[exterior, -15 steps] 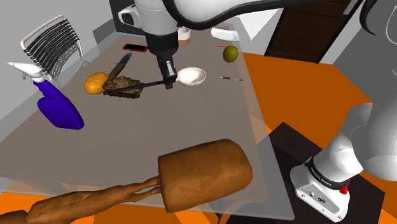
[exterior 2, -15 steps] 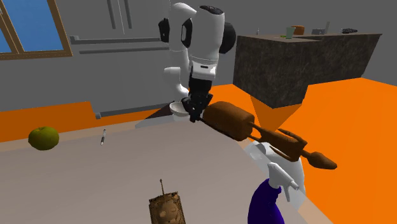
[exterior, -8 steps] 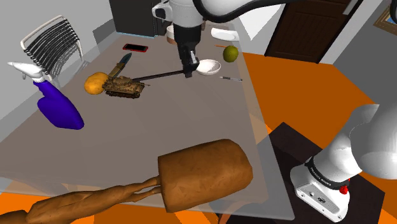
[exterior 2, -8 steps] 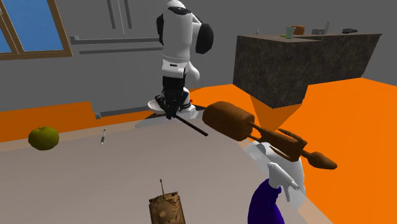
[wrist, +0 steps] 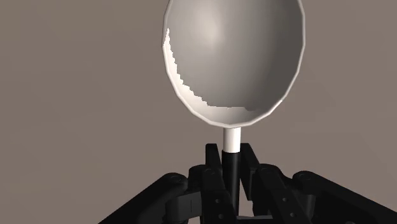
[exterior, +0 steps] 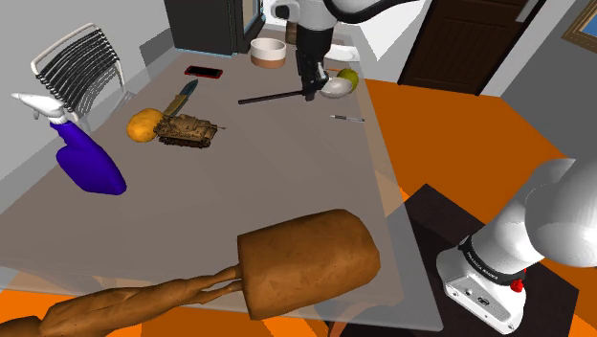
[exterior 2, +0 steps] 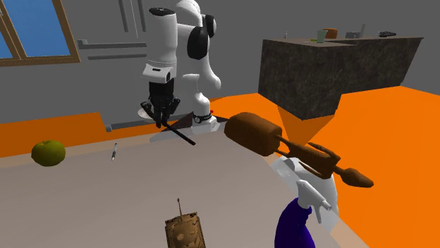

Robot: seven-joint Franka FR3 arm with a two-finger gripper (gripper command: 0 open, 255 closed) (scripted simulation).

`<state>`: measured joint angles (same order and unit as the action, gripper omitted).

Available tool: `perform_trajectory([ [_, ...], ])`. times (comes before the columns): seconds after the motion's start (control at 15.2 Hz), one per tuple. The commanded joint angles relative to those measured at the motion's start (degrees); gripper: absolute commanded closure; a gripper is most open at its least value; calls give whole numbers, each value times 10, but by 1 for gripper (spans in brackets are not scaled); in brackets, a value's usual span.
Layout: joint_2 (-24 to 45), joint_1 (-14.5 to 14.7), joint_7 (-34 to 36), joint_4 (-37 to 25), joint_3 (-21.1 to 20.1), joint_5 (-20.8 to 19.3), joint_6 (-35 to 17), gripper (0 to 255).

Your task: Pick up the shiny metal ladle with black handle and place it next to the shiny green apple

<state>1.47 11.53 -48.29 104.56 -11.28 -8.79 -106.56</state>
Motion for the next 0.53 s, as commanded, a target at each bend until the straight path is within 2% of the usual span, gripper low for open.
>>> perform_trajectory([
  [0.0, -5, -14, -27, 8, 13, 2, -7, 255],
  [0.46, -11, -61, -121, 18, 60, 5, -25, 255],
])
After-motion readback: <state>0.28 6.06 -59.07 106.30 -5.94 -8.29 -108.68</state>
